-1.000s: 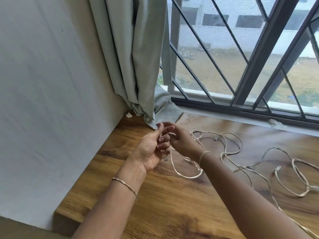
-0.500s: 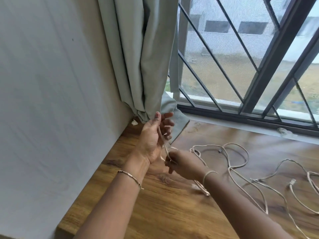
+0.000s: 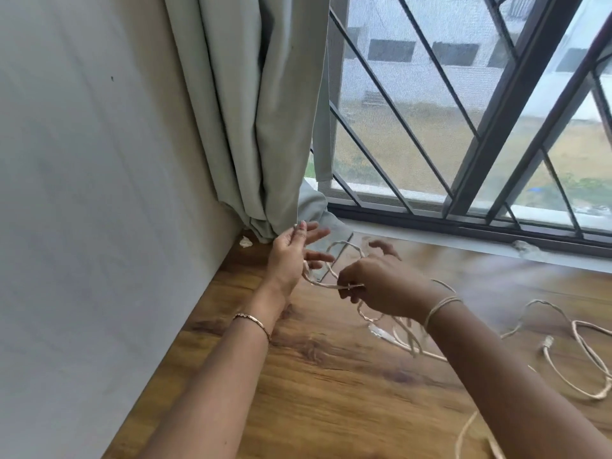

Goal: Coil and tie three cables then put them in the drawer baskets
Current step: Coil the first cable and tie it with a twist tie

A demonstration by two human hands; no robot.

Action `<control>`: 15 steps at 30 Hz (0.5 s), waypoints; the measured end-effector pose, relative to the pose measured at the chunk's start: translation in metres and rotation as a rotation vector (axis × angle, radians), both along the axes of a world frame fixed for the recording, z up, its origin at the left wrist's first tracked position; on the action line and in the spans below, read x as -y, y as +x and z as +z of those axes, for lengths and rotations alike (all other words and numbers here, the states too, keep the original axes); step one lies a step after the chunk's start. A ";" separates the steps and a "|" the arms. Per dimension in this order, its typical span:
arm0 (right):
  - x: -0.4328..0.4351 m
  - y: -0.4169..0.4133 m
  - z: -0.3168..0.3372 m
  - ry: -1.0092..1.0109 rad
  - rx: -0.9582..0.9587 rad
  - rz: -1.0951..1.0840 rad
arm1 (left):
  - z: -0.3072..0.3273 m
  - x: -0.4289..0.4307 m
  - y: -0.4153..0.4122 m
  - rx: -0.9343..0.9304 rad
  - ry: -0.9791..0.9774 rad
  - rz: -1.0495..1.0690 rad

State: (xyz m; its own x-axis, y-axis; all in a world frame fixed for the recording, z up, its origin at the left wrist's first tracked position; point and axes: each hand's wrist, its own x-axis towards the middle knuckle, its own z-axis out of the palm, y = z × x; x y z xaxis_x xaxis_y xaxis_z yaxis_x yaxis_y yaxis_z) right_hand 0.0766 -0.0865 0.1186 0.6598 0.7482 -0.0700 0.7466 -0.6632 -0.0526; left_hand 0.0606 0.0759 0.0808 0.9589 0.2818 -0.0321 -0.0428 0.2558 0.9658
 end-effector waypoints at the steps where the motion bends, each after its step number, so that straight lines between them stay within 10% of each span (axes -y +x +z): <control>1: 0.001 0.000 0.003 -0.009 -0.041 0.003 | 0.001 -0.001 0.002 -0.003 -0.094 0.024; 4: 0.003 -0.003 0.007 -0.053 -0.135 -0.023 | 0.002 -0.006 0.006 -0.024 -0.323 0.043; 15: 0.006 0.010 0.007 -0.152 -0.229 0.029 | 0.000 0.004 0.011 -0.132 -0.190 -0.001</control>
